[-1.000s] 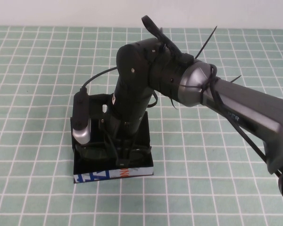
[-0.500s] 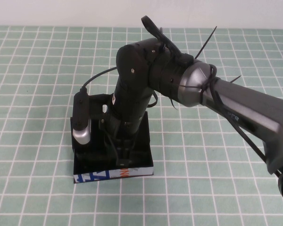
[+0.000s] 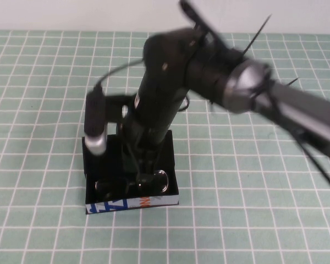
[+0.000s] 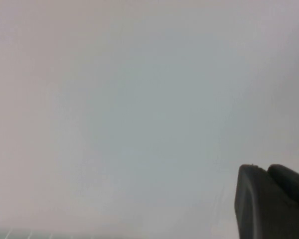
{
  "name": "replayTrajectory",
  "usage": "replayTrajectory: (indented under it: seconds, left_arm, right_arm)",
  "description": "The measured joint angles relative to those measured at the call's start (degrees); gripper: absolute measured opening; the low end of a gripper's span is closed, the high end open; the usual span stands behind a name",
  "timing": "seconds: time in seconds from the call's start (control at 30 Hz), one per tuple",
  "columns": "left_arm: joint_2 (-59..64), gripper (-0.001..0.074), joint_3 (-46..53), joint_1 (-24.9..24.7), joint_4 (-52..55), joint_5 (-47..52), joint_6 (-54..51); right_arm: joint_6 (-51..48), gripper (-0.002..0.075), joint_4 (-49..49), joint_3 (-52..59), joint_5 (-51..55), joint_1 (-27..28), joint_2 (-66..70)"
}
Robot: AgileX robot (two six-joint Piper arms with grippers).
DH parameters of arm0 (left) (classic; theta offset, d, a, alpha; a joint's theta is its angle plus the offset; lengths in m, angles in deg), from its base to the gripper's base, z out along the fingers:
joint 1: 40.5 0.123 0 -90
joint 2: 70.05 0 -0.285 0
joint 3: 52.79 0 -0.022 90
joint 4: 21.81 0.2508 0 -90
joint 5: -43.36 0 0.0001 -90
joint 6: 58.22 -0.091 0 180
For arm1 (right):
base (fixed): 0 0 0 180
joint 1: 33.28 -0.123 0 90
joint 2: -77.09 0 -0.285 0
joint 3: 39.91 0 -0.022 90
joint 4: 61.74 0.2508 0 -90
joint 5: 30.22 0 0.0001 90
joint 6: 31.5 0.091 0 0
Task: Return glasses to glasses case
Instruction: Place the glasses in the glasses case, then close the glasses case
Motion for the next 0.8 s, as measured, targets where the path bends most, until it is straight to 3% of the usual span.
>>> replayTrajectory:
  seconds: [0.1, 0.27, 0.57, 0.67, 0.8]
  left_arm:
    - [0.0, -0.0002, -1.79, 0.0, 1.38, -2.82, 2.51]
    - [0.0, -0.0002, -14.44, 0.0, 9.92, 7.06, 3.51]
    - [10.91, -0.0002, -42.58, 0.0, 11.79, 43.82, 2.06]
    - [17.89, -0.0002, -48.28, 0.0, 11.58, 57.86, -2.65]
    - [25.8, -0.0002, -49.76, -1.47, 10.63, 67.4, -8.43]
  right_arm:
    - [0.1, 0.0099, 0.28, 0.0, 0.0, 0.86, -3.67]
    - [0.36, 0.0057, 0.63, 0.0, 0.18, 2.03, -9.74]
    - [7.96, -0.0008, -0.05, 0.0, 1.01, 2.14, -17.63]
    - [12.64, -0.0011, -1.26, 0.0, 1.05, 3.18, -18.83]
    - [19.47, -0.0011, -2.56, 0.0, 0.33, 6.76, -19.22]
